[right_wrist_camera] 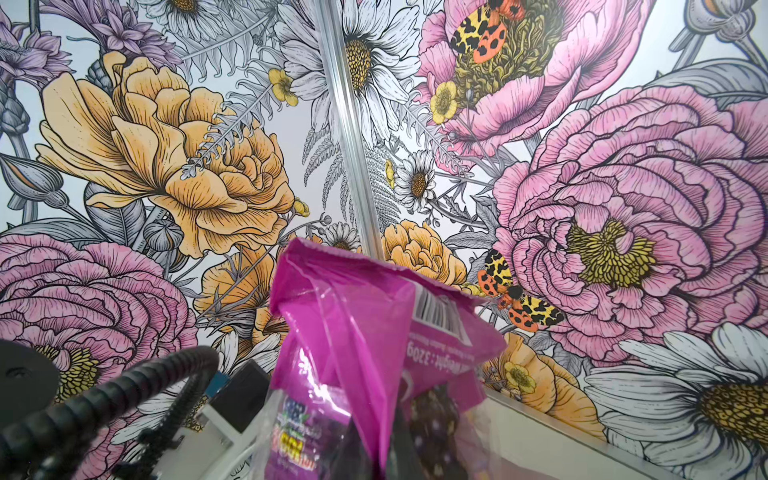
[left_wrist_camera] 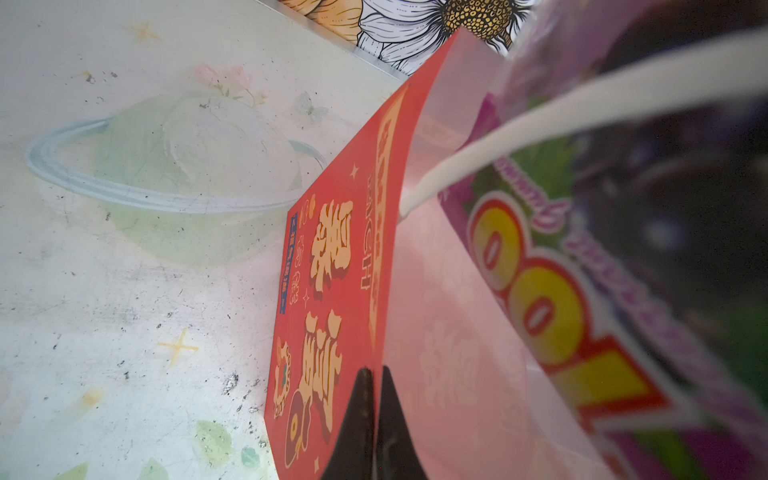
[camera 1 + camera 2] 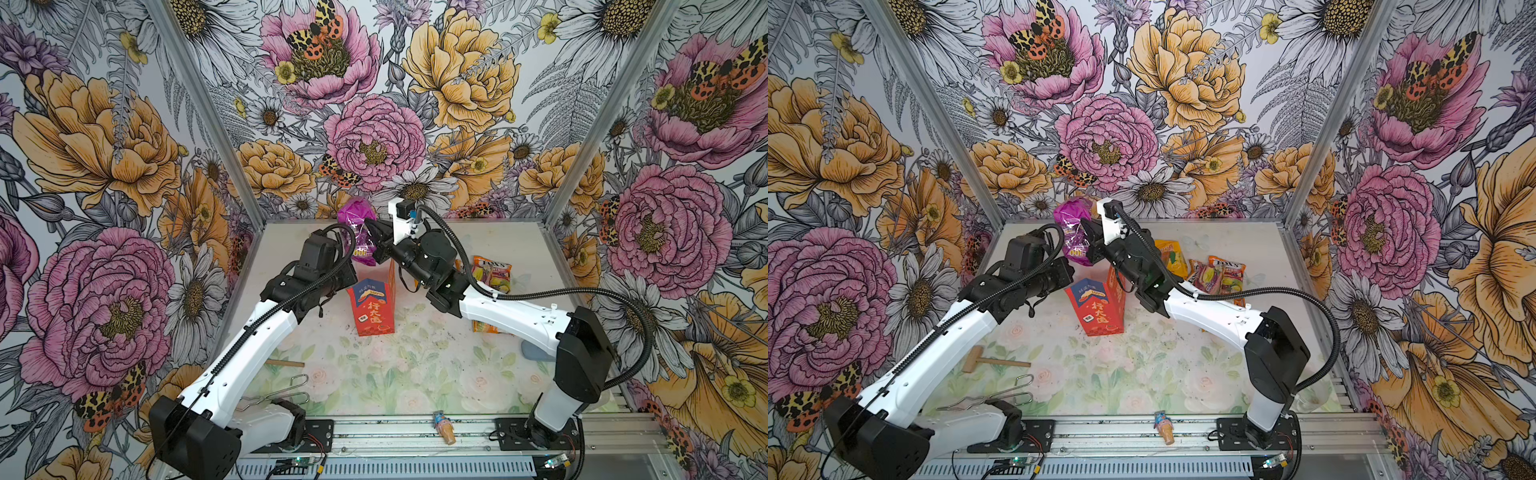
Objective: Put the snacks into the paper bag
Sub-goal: 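Lower the purple candy bag into the paper bag held by the left gripper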
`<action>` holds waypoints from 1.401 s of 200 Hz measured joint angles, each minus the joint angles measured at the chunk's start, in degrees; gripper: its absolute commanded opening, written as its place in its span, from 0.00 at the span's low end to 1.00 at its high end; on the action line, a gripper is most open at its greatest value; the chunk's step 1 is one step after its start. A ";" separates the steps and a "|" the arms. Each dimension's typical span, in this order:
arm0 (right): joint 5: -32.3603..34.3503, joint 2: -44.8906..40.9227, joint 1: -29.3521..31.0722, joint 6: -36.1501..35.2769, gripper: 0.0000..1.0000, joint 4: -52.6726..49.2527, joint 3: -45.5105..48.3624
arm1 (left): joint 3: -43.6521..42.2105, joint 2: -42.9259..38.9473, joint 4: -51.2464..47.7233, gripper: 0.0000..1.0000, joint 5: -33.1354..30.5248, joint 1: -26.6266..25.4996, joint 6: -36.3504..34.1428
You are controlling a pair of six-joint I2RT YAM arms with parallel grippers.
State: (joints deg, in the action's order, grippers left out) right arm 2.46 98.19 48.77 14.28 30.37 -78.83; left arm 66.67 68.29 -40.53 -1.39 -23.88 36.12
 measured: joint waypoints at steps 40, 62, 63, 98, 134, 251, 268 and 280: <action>0.85 0.92 0.00 -3.17 0.00 2.71 0.83 | 0.00 0.00 -0.07 0.00 0.02 0.00 -0.02; 1.01 0.92 -0.04 -4.94 0.00 3.34 1.01 | 0.00 0.00 -0.07 0.00 0.00 0.00 -0.02; 1.01 0.92 -0.04 -5.01 0.00 3.39 1.03 | 0.00 0.00 -0.07 0.00 0.02 0.00 -0.02; 1.01 0.92 -0.04 -7.04 0.00 3.39 2.47 | 0.00 0.00 0.11 0.00 0.48 -0.17 -0.02; 1.01 0.92 -0.42 -8.11 0.00 3.37 3.28 | 0.00 0.07 0.11 0.00 0.83 -0.28 -0.02; 2.29 5.33 -1.18 -13.73 0.00 10.95 3.28 | 0.00 0.46 0.44 0.00 0.87 -0.28 -0.02; 2.40 5.49 -1.20 -14.67 0.00 11.17 3.28 | 0.00 0.50 0.48 0.00 0.85 -0.28 -0.02; 2.51 5.49 -1.22 -15.30 0.00 11.58 3.28 | 0.00 0.50 0.50 0.00 0.87 -0.28 -0.02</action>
State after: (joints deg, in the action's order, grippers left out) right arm 4.97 103.68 47.55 -1.02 41.95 -75.55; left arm 66.67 68.79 -40.03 -0.51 -24.16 36.10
